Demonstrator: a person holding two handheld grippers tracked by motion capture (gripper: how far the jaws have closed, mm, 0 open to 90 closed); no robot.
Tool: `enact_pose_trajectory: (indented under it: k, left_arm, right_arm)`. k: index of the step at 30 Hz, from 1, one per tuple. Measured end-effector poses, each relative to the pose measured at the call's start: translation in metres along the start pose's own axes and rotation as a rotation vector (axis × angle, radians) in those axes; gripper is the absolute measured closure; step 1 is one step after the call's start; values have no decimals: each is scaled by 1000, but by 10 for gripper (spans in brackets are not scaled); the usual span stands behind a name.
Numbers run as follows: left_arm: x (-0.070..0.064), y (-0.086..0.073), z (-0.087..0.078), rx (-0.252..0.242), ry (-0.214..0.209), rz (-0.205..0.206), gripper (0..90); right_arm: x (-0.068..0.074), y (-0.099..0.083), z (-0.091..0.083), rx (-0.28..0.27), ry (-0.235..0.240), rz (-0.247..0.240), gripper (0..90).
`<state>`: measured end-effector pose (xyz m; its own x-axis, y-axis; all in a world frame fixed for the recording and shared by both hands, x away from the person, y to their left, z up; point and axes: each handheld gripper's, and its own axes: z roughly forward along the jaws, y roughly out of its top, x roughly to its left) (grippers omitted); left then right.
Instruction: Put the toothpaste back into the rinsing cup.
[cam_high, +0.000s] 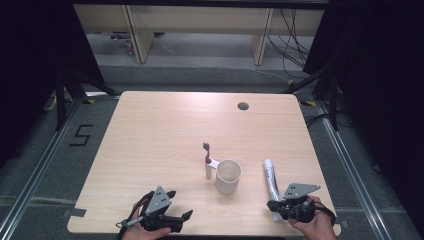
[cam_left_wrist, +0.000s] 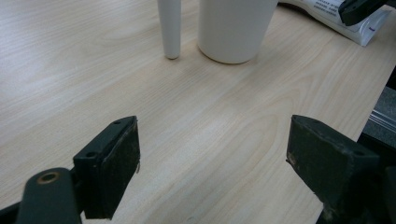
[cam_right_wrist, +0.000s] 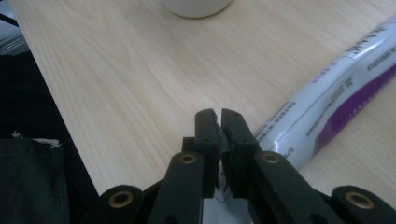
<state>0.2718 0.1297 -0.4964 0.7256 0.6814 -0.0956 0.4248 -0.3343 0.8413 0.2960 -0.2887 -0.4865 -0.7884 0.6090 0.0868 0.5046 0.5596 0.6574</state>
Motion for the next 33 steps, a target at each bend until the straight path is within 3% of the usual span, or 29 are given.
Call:
enact_pose_trajectory:
  k: [4,5,6,7,9,11,12,13,14,15,16,17,18,19,20,21,22,23,25,28,29,33]
  left_arm:
    - [0,0,0,-1,1,-2,167]
    - [0,0,0,0,0,-1,167]
    - [0,0,1,-2,-5,1,167]
    - [1,0,0,10,-4,14,168]
    - [0,0,1,-6,-3,-6,167]
    - [0,0,1,-4,-5,-4,167]
    - [2,0,0,13,-6,16,167]
    - [2,1,0,13,3,15,167]
    - [1,1,0,12,-5,14,167]
    - [1,1,0,12,-5,14,167]
    - [0,-1,1,-1,-5,0,167]
    - [0,-1,1,-1,-5,0,167]
    - [3,1,-1,29,5,32,167]
    - [3,1,-1,29,5,32,167]
    - [2,1,-1,27,5,28,167]
    - [1,0,0,11,-6,8,167]
    - [1,0,0,13,-5,10,167]
    - [1,0,0,13,-5,10,167]
    - [0,1,1,2,-3,-5,167]
    - [1,0,0,24,0,15,167]
    - [0,0,2,5,-1,-1,167]
    - [0,0,2,12,-2,1,167]
  right_arm:
    - [-4,-5,-5,1,-14,15,855]
    - [-3,-8,-9,11,-28,49,855]
    - [-6,-10,-10,2,-33,28,855]
    - [-7,-11,-11,4,-38,35,855]
    - [-10,-15,-14,9,-46,63,855]
    - [-14,-19,-17,-2,-65,61,855]
    - [-14,-20,-19,6,-67,80,855]
    - [-18,-21,-19,-8,-77,64,855]
    - [-18,-22,-22,14,-75,96,855]
    - [-22,-23,-21,-7,-93,72,855]
    - [-21,-24,-23,7,-98,104,855]
    - [-21,-24,-23,7,-98,104,855]
    - [-27,-26,-24,4,-114,87,855]
    - [-27,-26,-24,4,-114,87,855]
    - [-31,-28,-28,21,-126,120,855]
    - [-34,-29,-28,12,-137,108,855]
    - [-36,-30,-28,-7,-157,140,854]
    - [-39,-30,-30,11,-162,124,854]
    - [-42,-31,-32,15,-170,143,854]
    - [-53,-30,-35,30,-204,152,854]
    - [-55,-30,-35,36,-210,158,855]
    - [-60,-27,-31,24,-230,168,855]
